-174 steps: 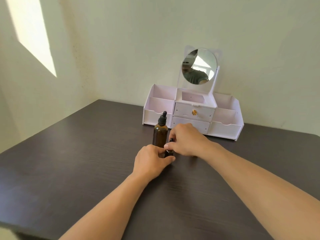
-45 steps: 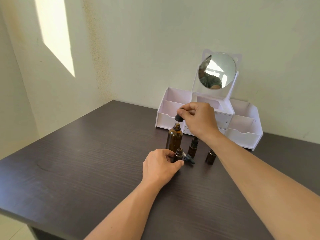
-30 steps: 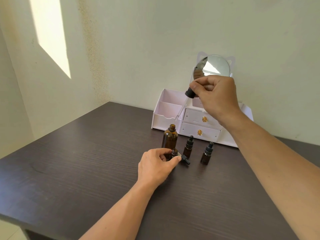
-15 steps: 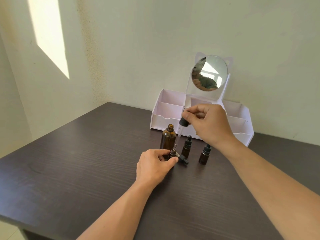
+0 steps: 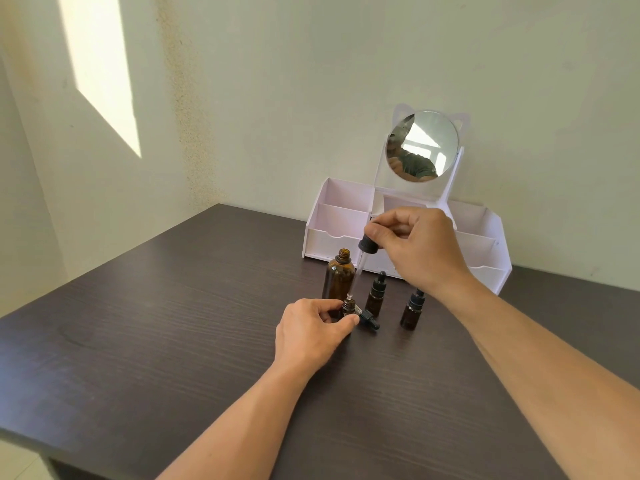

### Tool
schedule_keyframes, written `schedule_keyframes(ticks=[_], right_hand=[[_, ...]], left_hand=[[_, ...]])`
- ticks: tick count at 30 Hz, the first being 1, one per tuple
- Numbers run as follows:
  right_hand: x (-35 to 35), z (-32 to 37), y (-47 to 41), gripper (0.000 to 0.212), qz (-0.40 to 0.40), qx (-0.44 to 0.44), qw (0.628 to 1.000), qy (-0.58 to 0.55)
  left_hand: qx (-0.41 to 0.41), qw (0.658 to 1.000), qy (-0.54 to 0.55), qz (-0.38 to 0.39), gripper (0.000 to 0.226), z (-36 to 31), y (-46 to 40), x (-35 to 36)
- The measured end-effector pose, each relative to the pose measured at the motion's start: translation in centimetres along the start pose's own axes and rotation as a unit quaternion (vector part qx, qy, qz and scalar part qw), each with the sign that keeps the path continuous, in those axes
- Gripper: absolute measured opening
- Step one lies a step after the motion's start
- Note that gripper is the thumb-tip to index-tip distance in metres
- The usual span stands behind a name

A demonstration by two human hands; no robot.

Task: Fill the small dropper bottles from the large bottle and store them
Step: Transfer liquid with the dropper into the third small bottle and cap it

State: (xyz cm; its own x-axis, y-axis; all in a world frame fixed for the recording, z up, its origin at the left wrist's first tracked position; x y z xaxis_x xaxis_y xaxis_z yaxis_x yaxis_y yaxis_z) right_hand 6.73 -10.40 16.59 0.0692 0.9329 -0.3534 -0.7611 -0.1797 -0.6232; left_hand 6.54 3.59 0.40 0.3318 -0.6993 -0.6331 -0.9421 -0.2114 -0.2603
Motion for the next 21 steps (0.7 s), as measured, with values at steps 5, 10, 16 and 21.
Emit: schedule_keyframes(ticks=[5, 10, 16, 21], right_hand=[[-1.5, 2.0, -2.0, 0.004, -0.035, -0.033, 0.999, -0.004], [-1.9, 2.8, -3.8, 0.007, -0.067, -0.041, 0.997, -0.005], [-0.6, 2.0, -4.5, 0.007, -0.059, -0.035, 0.998, -0.002], [-0.3, 1.5, -4.9, 0.008, -0.065, -0.031, 0.997, 0.0]], left_hand=[[-0.003, 1.0, 0.001, 0.001, 0.038, 0.1, -0.1, 0.1], [0.005, 1.0, -0.004, 0.004, 0.034, 0.0, -0.1, 0.1], [0.004, 1.0, -0.005, 0.002, 0.036, 0.2, -0.2, 0.1], [0.003, 1.0, -0.009, 0.0, 0.039, 0.2, -0.2, 0.1]])
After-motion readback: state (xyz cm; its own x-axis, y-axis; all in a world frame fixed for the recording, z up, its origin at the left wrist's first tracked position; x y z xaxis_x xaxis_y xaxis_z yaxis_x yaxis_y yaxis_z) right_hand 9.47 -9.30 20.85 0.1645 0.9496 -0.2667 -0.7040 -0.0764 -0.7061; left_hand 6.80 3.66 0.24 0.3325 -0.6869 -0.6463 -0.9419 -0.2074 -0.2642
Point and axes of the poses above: each hand's wrist, its own y-axis away from the middle knuckle, its own x-axis out of the palm, z = x × y, the point moved 8 cm from there along -y, towards the middle knuckle, and after that the axes turned 13 degrees about -y, right-handed, at the moved point
